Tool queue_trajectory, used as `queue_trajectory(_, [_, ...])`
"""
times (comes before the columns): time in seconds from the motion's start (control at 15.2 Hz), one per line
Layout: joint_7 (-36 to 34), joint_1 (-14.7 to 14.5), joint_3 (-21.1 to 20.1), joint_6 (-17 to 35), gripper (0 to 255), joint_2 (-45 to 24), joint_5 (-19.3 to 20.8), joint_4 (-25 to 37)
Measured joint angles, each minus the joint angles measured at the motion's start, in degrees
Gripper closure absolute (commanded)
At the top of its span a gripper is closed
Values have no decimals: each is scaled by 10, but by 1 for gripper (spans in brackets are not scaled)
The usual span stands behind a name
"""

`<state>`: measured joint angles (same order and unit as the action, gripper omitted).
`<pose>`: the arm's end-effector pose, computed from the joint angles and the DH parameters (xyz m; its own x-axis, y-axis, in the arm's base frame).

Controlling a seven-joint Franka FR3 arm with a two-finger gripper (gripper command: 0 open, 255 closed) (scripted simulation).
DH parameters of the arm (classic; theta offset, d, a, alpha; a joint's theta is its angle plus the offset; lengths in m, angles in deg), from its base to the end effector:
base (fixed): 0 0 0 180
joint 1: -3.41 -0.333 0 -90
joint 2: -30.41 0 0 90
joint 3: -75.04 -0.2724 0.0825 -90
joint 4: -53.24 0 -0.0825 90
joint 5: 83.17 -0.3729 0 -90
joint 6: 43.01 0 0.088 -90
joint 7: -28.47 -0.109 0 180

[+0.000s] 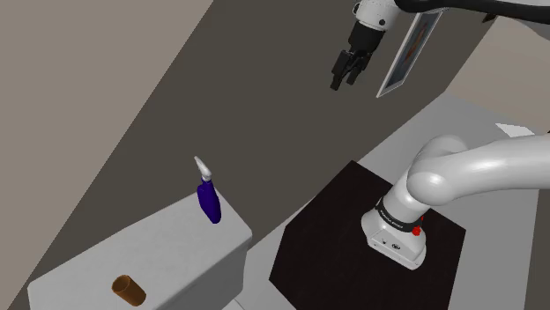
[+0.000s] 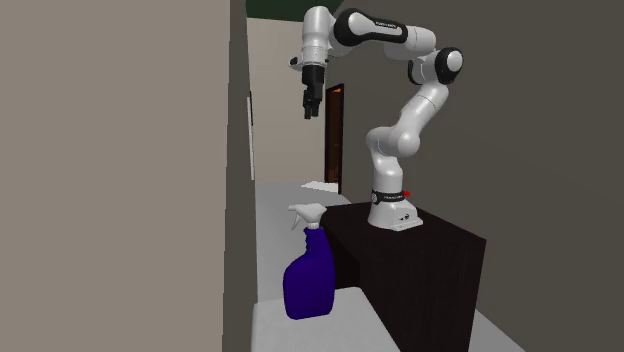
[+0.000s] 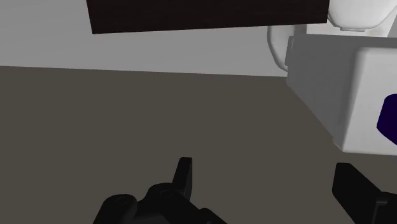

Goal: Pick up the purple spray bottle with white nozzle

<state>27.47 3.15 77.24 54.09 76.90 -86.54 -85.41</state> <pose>0.3320 -0.0075 0.5479 0.9953 -0.0488 0.0838 -0.0414 -0.9953 -0.0880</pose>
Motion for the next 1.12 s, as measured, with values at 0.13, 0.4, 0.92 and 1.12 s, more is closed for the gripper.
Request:
queue_trajectory(0.13, [-6,-2,-6,2,0,-1,-3,-1])
queue_trajectory(0.4, [-46,-19,-49,37,0,-28,-25,-9])
queue_trajectory(0.92, [-136,-48,-145,112,0,-130,-59,20])
queue_trajectory(1.12, [-176,-58,-183,136,0,-173,-64,40])
